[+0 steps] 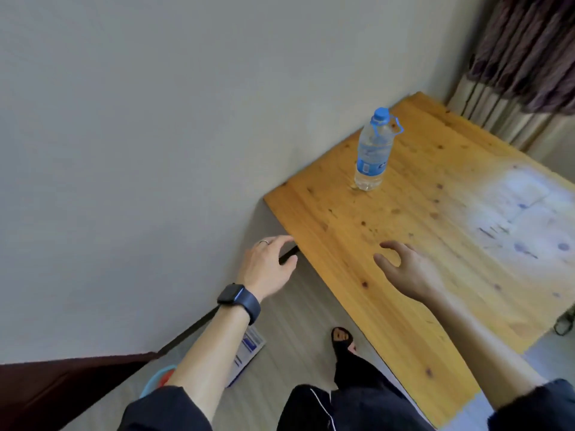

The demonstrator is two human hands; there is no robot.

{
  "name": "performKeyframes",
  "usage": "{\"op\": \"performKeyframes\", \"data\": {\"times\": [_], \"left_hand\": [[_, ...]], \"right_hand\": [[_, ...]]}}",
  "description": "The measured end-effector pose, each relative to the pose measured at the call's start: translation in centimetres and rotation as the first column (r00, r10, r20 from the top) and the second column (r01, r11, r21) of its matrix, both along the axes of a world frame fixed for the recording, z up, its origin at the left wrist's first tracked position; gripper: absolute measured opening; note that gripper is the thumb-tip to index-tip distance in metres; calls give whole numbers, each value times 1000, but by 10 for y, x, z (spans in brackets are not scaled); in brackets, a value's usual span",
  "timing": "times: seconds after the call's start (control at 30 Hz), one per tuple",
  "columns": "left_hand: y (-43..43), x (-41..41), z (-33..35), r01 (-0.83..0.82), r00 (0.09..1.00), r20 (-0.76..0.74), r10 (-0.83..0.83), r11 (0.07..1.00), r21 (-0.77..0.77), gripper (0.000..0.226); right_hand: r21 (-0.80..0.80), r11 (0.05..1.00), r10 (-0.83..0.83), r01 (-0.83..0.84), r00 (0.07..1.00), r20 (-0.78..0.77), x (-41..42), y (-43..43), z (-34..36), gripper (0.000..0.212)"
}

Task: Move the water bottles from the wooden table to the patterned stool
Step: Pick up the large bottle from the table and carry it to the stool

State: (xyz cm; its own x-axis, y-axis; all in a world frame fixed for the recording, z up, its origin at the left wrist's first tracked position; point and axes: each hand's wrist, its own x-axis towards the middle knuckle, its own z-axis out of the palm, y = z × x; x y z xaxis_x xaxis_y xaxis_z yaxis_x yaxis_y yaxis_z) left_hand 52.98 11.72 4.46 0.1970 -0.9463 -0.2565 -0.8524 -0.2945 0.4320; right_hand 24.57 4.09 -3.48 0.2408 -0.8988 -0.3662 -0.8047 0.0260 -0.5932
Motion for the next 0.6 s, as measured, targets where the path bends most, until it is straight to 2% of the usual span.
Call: {"op": "performKeyframes", "data": {"times": [0.17,0.3,0.47,0.6], "left_hand": [[-97,10,-7,87,992,-99,-78,993,84,45],[-174,7,-21,190,970,-172,-171,977,97,52],[-263,-10,-38,276,910,-341,-235,958,74,80],[-327,-28,-37,296,815,-504,-286,953,-62,108]], "right_hand": [[82,987,-145,141,989,42,31,-56,-20,56],[135,944,-316,302,944,98,56,-88,-33,57],[246,813,-560,527,825,82,80,-122,-63,72],[262,687,-716,678,693,83,101,-154,-75,89]]}}
